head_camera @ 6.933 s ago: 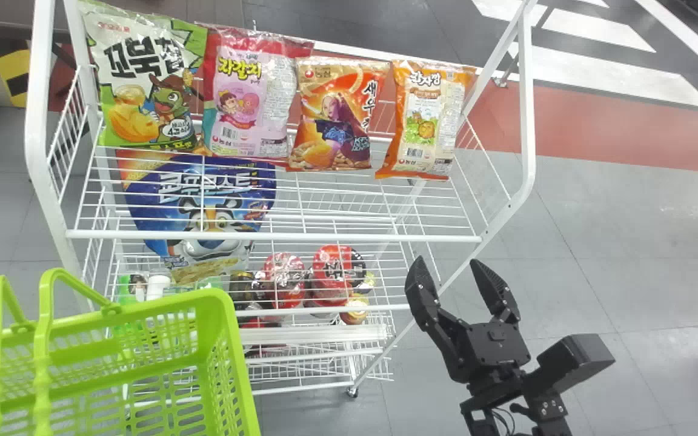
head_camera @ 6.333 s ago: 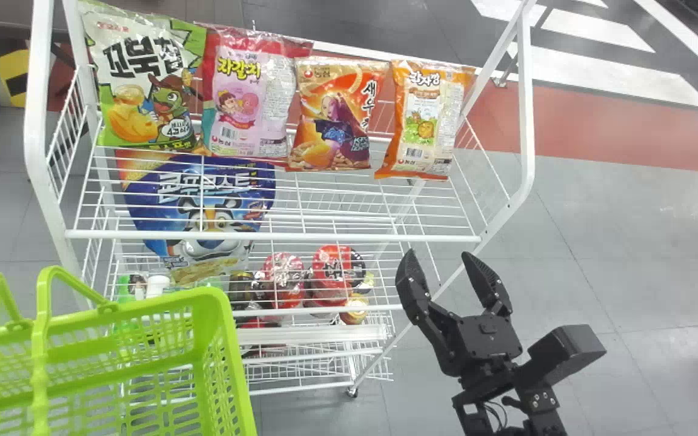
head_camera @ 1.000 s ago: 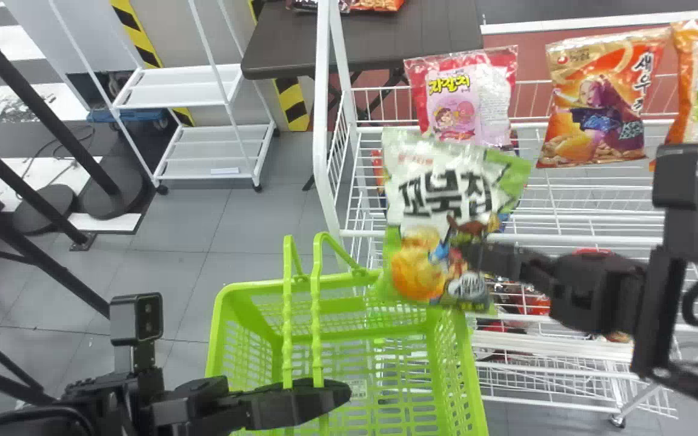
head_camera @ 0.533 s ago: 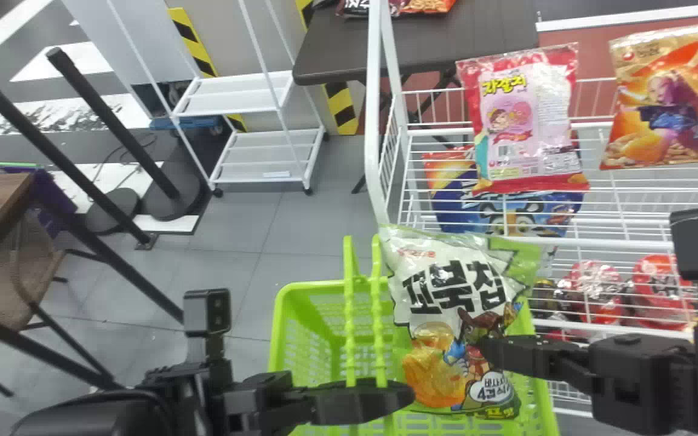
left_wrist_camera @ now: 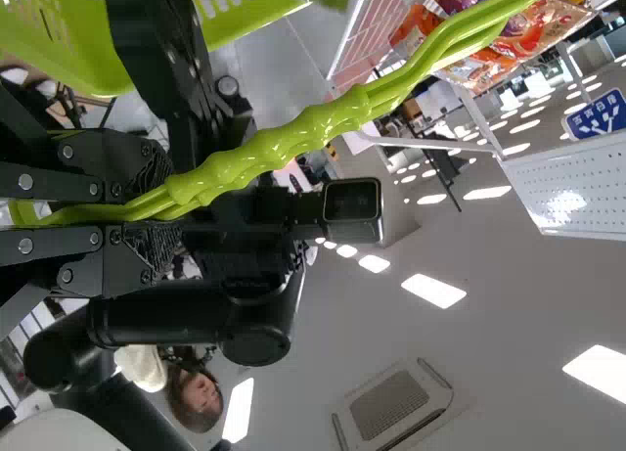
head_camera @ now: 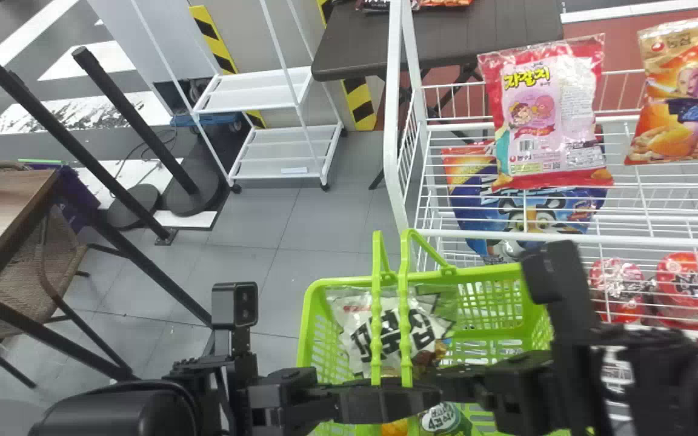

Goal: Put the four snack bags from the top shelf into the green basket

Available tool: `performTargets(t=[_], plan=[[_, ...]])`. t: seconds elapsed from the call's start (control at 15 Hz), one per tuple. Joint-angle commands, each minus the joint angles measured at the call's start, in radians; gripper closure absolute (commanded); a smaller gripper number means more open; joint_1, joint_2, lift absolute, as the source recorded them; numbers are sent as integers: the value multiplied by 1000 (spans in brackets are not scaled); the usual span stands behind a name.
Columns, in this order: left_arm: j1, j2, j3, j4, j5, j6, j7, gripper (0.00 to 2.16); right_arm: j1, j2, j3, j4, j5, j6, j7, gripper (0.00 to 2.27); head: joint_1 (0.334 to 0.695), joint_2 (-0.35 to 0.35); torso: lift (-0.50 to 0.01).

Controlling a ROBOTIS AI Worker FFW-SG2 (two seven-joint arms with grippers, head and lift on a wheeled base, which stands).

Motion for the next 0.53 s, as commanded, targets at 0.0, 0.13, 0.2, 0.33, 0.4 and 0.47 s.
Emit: performTargets(t=[0.0,0.13,0.2,0.33,0.4,0.47], plan=[[1,0,-1,-2,0,5,-10,2148,-69,3,81,109,18,-55,-5,812,695,350,0],[3,1,0,-1,2,8,-10,2148,-73,1,106,123,38,-95,-5,-2,695,350,0],[4,1,3,-1,2,8,-10,2148,-66,-5,95,103,36,-88,-5,6,695,350,0],[6,1,6,-1,3,8,-10,2148,-44,-14,38,11,38,-9,1,63,695,350,0],[4,1,6,-1,3,8,-10,2148,-32,-32,5,-46,36,34,1,56,695,350,0],[4,3,6,-1,3,8,-10,2148,-15,-51,-45,-107,36,65,4,53,695,350,0]])
